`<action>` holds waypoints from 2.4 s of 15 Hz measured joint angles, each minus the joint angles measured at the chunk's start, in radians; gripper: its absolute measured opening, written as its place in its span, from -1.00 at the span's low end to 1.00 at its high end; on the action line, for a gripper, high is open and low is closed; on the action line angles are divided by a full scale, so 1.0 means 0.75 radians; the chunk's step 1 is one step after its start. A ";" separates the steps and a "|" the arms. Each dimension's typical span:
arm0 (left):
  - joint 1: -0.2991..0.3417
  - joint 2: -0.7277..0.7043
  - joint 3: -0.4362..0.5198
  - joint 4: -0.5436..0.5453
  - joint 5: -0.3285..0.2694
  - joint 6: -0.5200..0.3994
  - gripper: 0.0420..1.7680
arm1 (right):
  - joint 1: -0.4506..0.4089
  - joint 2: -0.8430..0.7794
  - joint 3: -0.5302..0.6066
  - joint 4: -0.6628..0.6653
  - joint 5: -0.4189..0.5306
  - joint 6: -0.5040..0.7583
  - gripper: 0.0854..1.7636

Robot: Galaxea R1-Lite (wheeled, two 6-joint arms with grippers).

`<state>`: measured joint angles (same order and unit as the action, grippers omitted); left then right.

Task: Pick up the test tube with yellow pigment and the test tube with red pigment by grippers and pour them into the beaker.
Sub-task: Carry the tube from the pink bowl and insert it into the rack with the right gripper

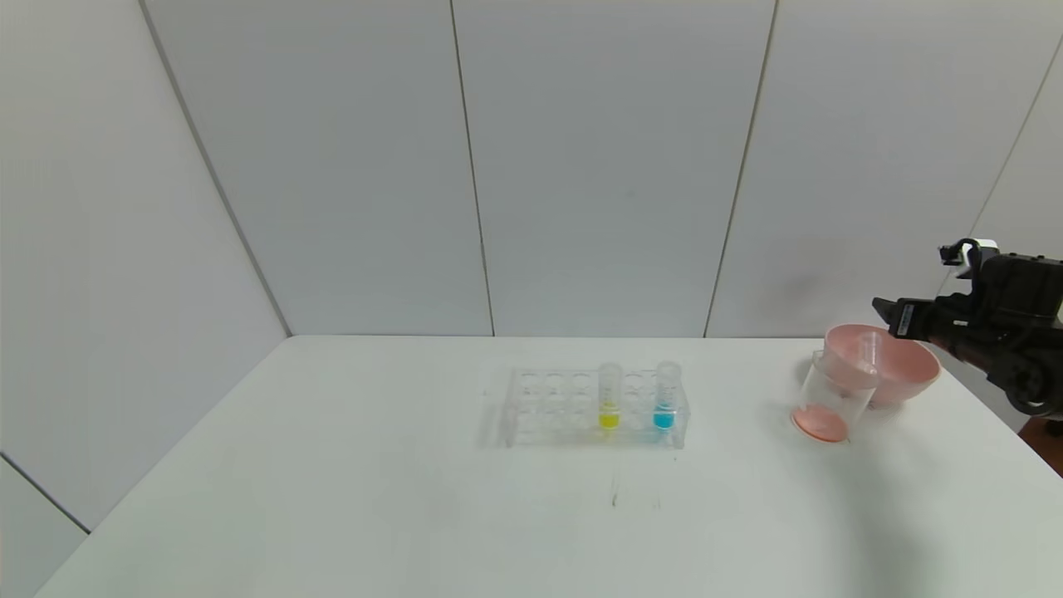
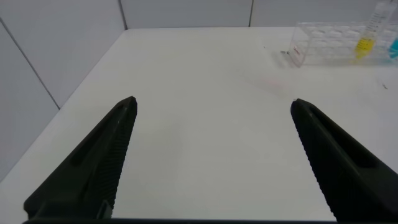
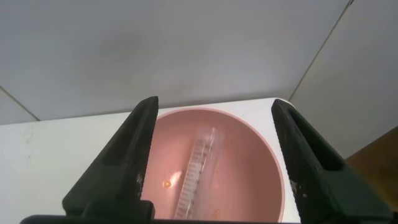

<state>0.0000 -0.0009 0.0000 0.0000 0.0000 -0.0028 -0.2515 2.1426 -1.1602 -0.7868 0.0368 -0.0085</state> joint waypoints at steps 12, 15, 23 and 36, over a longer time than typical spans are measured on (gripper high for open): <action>0.000 0.000 0.000 0.000 0.000 0.001 1.00 | 0.656 -0.617 -0.021 0.545 -0.376 0.418 0.83; 0.000 0.000 0.000 0.000 0.000 0.001 1.00 | 0.992 -0.701 0.137 0.492 -0.632 0.435 0.87; 0.000 0.000 0.000 0.000 0.000 0.000 1.00 | 1.557 -0.575 0.670 -0.093 -0.932 0.409 0.91; 0.000 0.000 0.000 0.000 0.000 0.000 1.00 | 1.464 0.004 0.264 -0.156 -0.804 0.414 0.92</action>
<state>0.0000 -0.0009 0.0000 0.0000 0.0000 -0.0028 0.8462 2.1455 -0.9626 -0.9038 -0.5660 0.3019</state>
